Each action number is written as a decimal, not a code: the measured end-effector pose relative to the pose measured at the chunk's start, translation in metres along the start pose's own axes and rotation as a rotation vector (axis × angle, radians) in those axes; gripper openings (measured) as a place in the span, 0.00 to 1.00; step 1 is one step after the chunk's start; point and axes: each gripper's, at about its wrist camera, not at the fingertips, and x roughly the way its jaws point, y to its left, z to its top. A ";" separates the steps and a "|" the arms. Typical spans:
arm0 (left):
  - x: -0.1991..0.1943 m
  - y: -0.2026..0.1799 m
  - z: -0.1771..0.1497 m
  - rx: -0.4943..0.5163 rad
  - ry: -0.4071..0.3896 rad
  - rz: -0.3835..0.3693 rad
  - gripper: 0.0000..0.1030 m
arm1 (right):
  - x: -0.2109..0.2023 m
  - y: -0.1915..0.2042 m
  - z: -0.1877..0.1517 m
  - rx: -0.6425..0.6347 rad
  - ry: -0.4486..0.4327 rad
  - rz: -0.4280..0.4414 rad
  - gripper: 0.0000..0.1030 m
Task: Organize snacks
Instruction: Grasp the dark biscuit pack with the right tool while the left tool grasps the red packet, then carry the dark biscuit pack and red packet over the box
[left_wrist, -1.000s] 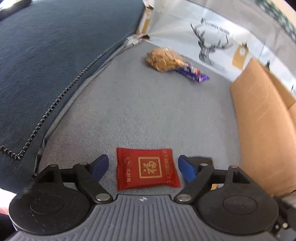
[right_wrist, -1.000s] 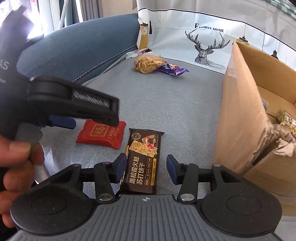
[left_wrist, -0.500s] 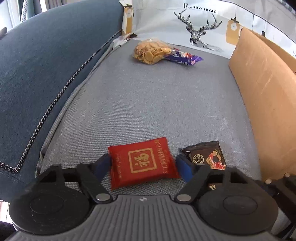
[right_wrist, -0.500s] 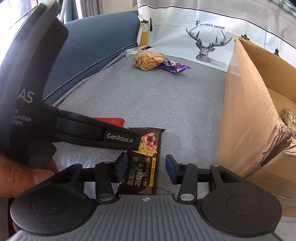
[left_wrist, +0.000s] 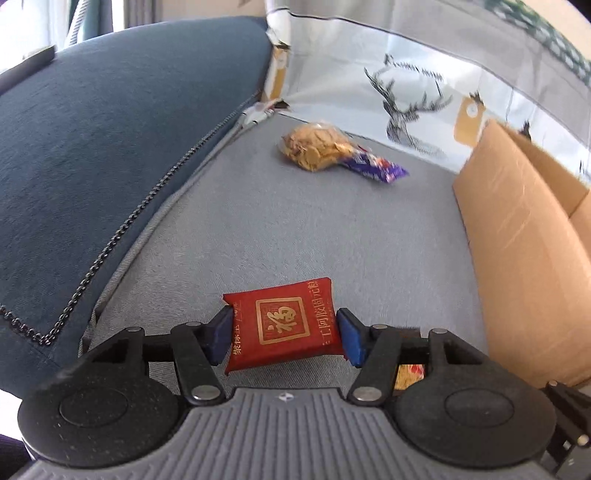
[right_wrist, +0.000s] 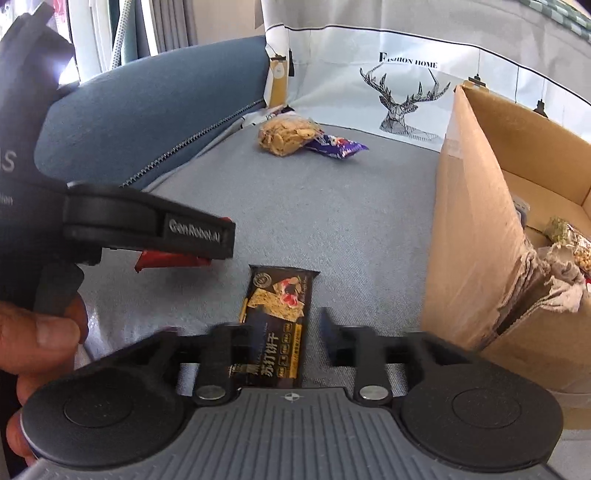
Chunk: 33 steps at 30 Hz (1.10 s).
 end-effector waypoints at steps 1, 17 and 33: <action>0.000 0.002 0.001 -0.014 0.002 -0.005 0.62 | 0.000 0.001 0.000 -0.004 -0.004 -0.001 0.57; -0.005 0.012 0.002 -0.060 -0.003 -0.023 0.62 | 0.017 0.021 -0.005 -0.123 0.048 0.008 0.40; -0.033 0.010 0.008 -0.142 -0.076 -0.089 0.62 | -0.091 -0.013 0.037 -0.106 -0.293 -0.067 0.40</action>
